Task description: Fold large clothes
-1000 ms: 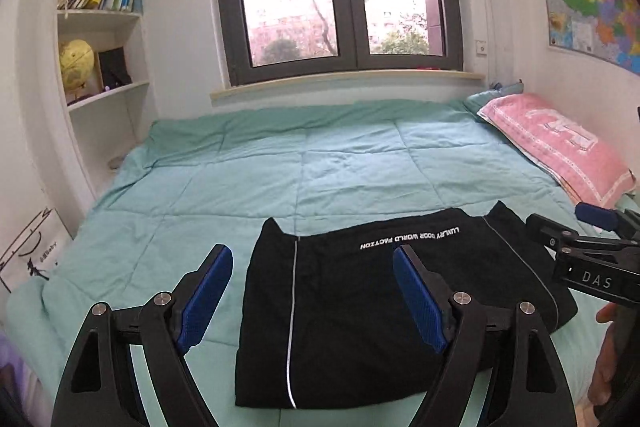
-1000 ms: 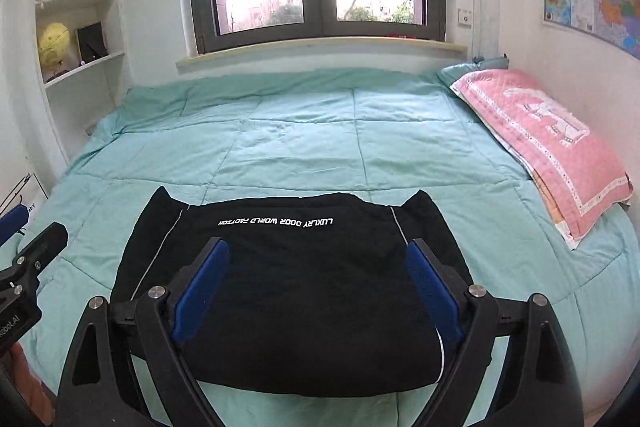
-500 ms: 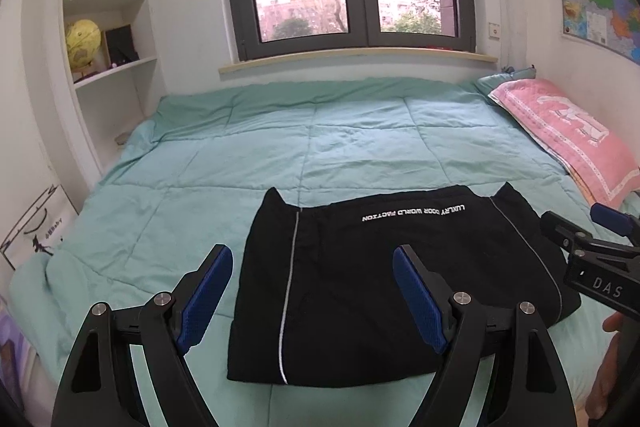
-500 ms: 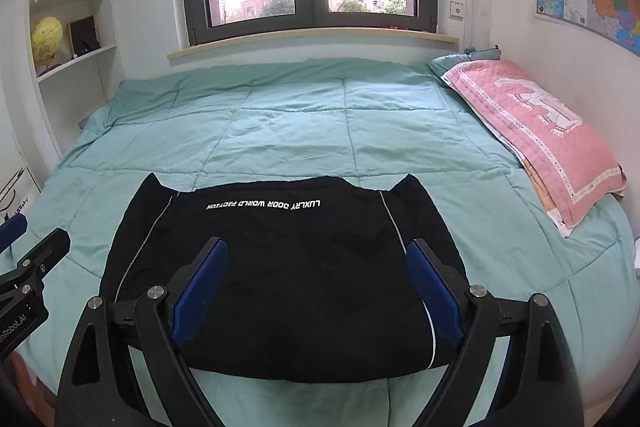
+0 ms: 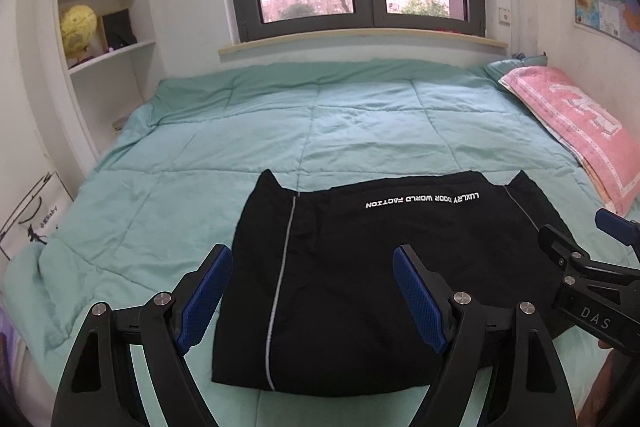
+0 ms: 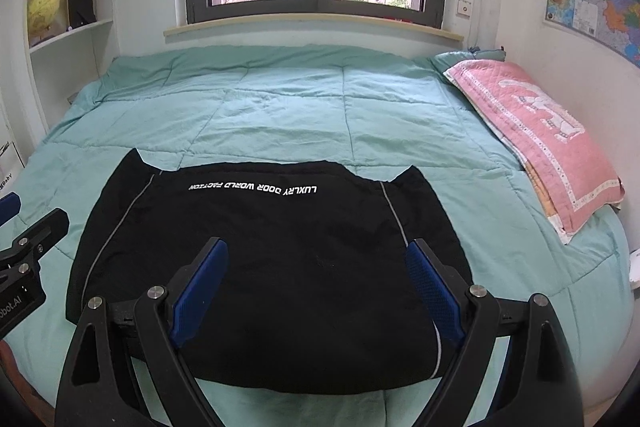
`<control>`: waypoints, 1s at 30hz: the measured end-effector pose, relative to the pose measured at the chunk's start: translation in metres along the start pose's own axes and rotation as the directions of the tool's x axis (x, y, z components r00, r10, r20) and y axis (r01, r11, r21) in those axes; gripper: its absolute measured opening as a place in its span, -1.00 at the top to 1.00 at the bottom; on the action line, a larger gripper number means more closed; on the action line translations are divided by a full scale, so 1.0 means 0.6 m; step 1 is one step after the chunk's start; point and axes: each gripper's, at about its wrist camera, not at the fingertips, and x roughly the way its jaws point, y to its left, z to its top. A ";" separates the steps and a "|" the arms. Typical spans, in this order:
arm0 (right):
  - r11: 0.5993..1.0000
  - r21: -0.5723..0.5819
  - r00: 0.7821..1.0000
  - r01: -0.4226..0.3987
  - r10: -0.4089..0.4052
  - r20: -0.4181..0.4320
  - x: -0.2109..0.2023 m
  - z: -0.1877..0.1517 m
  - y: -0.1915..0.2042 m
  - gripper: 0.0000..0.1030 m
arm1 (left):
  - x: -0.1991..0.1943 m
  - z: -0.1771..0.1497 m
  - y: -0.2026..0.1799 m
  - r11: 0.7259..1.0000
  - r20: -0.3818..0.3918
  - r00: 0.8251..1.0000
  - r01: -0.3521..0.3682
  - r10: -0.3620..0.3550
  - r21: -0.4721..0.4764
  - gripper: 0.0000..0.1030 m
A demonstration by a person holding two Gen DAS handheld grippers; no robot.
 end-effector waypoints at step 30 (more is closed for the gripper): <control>1.000 0.001 0.989 -0.021 0.021 -0.147 0.188 -0.027 -0.008 -0.78 | 0.231 -0.026 -0.017 0.996 -0.200 0.980 -0.015 -0.002 -0.085 -0.62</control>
